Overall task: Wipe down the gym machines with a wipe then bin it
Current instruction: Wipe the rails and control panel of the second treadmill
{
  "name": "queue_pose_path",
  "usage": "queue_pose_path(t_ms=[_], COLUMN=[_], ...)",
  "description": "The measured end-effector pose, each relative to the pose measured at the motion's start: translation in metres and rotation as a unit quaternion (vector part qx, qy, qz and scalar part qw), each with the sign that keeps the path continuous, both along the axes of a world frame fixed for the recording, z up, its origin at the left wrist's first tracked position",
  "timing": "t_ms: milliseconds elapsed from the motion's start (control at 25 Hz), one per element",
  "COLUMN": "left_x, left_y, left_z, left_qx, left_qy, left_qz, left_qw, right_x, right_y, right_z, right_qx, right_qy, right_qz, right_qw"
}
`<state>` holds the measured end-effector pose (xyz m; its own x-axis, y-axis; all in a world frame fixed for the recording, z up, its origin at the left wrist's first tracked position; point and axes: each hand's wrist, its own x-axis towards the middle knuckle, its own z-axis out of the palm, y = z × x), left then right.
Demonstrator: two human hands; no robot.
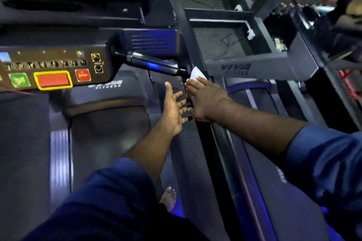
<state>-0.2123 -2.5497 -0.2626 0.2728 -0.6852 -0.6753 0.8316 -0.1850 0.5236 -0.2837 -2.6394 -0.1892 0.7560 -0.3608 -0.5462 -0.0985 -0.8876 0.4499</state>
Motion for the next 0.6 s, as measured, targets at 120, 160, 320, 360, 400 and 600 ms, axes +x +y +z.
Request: queue_pose_path(t_ms=[120, 160, 320, 360, 400, 600], left_x=[-0.006, -0.012, -0.049, -0.057, -0.065, -0.069], left_y=[0.003, 0.009, 0.035, 0.039, 0.042, 0.06], left_z=[-0.025, -0.028, -0.033, -0.035, -0.04, -0.057], left_qx=[-0.015, -0.021, -0.027, -0.027, -0.021, -0.029], left_qy=[0.067, 0.085, 0.138, 0.147, 0.159, 0.167], left_qz=[0.028, 0.022, -0.019, -0.024, -0.02, -0.024], left_qw=[0.997, 0.996, 0.99, 0.988, 0.987, 0.985], right_x=[0.022, 0.013, -0.038, -0.033, -0.022, 0.016], right_y=[0.018, 0.031, 0.067, 0.061, 0.052, 0.038], right_z=[-0.02, -0.023, 0.008, 0.013, 0.016, -0.028], right_qx=[-0.076, -0.085, -0.053, -0.053, -0.066, -0.108], right_qy=[0.133, 0.176, 0.243, 0.225, 0.201, 0.224], right_qz=[0.014, 0.034, 0.074, 0.06, 0.043, 0.022], right_qw=[0.988, 0.98, 0.966, 0.971, 0.976, 0.968])
